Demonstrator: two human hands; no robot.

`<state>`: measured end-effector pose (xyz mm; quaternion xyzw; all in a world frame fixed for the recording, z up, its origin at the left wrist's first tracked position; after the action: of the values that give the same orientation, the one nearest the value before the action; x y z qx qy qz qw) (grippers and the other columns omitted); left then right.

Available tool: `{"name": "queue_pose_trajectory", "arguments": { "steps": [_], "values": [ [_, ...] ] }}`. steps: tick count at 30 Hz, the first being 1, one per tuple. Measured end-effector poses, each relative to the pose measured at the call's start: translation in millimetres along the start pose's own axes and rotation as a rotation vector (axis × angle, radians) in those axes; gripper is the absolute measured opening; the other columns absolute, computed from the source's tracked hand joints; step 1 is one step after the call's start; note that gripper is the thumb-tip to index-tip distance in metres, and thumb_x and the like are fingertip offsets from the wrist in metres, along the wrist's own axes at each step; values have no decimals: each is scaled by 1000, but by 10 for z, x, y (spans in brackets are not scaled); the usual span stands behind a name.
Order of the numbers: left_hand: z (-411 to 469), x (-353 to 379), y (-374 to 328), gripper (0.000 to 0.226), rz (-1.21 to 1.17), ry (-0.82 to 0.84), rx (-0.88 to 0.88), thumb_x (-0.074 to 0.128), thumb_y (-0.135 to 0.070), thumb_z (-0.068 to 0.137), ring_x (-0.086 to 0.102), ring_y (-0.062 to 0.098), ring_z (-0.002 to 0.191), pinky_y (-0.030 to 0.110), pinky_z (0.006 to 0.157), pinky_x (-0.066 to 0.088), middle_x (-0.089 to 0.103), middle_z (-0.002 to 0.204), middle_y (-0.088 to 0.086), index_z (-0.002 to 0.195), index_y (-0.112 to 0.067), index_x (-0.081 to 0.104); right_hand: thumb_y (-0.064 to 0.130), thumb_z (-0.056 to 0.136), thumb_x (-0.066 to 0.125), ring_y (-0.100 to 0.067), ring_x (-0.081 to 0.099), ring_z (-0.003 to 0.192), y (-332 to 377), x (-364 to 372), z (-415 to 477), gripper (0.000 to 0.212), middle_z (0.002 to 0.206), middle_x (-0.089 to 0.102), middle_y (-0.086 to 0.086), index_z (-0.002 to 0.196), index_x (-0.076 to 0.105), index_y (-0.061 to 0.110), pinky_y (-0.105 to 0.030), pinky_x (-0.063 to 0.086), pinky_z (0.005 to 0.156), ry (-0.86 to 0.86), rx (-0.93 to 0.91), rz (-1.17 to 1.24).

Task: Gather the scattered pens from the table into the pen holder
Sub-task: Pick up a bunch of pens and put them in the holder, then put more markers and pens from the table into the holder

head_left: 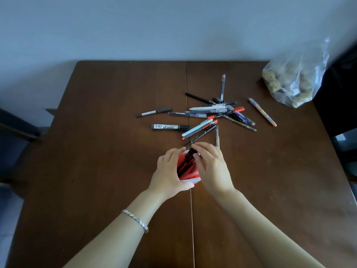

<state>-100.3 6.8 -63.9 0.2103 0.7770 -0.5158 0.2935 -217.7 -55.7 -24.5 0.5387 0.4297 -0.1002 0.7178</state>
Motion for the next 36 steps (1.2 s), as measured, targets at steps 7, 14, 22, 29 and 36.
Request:
{"name": "queue_pose_trajectory", "arguments": {
  "steps": [7,14,22,29,36],
  "values": [
    [-51,-1,80,103,-99,24,8,83,-27,67,28,16,135,35,106,39,24,148,-2,144,-26,16,25,78,72,0,23,134,-229,11,-164,88,148,26,13,145,16,29,-23,29,107,338,202,280],
    [-73,-76,214,93,-214,29,25,85,-20,65,37,7,130,11,95,37,39,144,-5,139,-27,29,21,56,87,-8,53,116,-492,209,5,100,127,50,11,138,31,28,-28,51,95,509,196,285],
    [238,-170,-172,82,-76,122,69,74,-14,78,34,7,134,25,104,37,29,152,-7,140,-36,26,50,29,89,6,58,92,-801,-493,-147,107,112,56,12,124,44,34,-9,47,73,229,328,335],
    [1185,38,-413,38,219,-143,-34,55,-11,91,55,21,116,33,89,50,55,130,5,128,-15,50,49,32,83,-9,65,92,-1398,-946,-264,97,110,63,7,120,46,32,-25,51,71,-139,551,395],
    [1568,196,-435,34,483,-114,-84,66,-17,84,53,25,109,38,85,50,62,113,9,117,-13,57,29,44,92,-2,62,98,-1618,-869,-249,84,112,59,12,112,44,38,-17,51,75,-61,531,395]
  ]
}}
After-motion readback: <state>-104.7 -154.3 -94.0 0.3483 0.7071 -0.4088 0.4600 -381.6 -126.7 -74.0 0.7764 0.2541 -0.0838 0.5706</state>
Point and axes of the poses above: each hand's wrist, its own z-axis towards the middle knuckle, its own x-axis out of the palm, y = z × x, the point moved 3 cm from there along z, towards the middle knuckle
